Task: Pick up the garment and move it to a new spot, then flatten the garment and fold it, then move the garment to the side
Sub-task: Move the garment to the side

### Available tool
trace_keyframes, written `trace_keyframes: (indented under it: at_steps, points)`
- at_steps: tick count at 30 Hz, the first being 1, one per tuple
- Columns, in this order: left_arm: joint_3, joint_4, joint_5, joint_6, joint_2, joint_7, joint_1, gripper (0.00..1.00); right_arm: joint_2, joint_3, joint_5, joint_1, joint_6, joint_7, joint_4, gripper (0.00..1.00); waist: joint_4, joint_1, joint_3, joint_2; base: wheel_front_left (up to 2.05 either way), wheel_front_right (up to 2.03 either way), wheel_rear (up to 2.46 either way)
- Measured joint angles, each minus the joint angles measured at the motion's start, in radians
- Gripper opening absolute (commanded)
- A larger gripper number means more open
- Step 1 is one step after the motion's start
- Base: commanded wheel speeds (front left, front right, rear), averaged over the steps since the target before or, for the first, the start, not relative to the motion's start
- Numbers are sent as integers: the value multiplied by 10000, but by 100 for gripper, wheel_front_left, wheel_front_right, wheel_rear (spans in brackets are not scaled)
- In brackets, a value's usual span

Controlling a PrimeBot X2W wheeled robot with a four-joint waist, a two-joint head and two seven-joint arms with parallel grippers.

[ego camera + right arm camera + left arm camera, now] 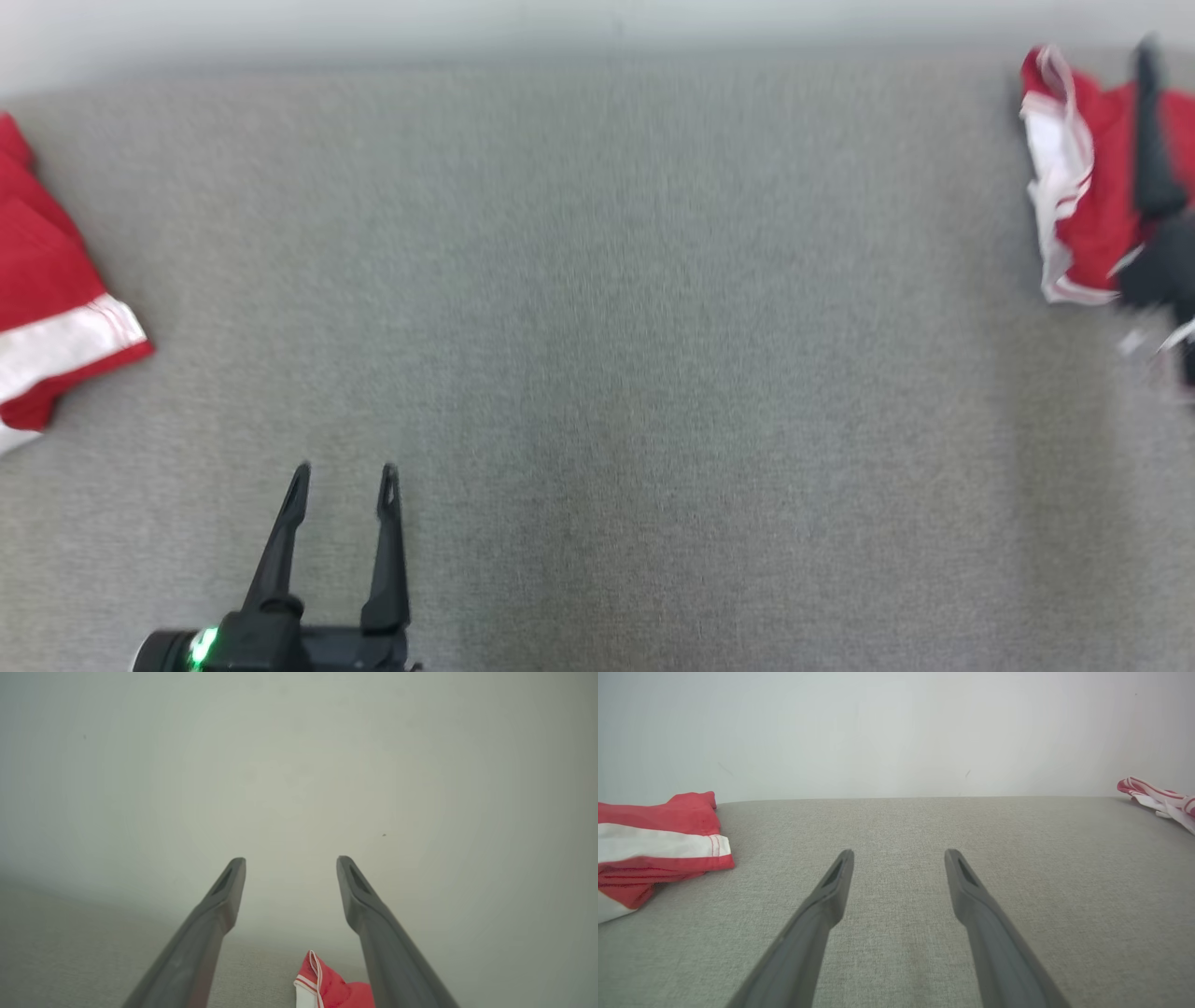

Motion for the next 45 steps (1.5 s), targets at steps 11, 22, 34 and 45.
trace_keyframes:
  at_steps: [11,22,34,45]
  points:
    - [564,295,-6,-138,0,0,558,100,2376,-1517,-566,4058,0,-21,-2744,100,54,0,-1485,0,0,0,0]
    - [650,587,-40,-77,2,0,857,100,4031,-1958,-470,6540,-2,-19,-3670,100,-32,2,-1961,1,0,0,0]
    - [604,888,-59,-56,2,0,908,100,5085,-1678,-594,7620,-2,-21,-3595,100,-114,3,-2152,2,0,0,0]
    - [516,1172,-71,0,2,0,857,100,5214,-1496,-882,7745,0,-21,-3365,100,-68,3,-2160,2,0,0,0]
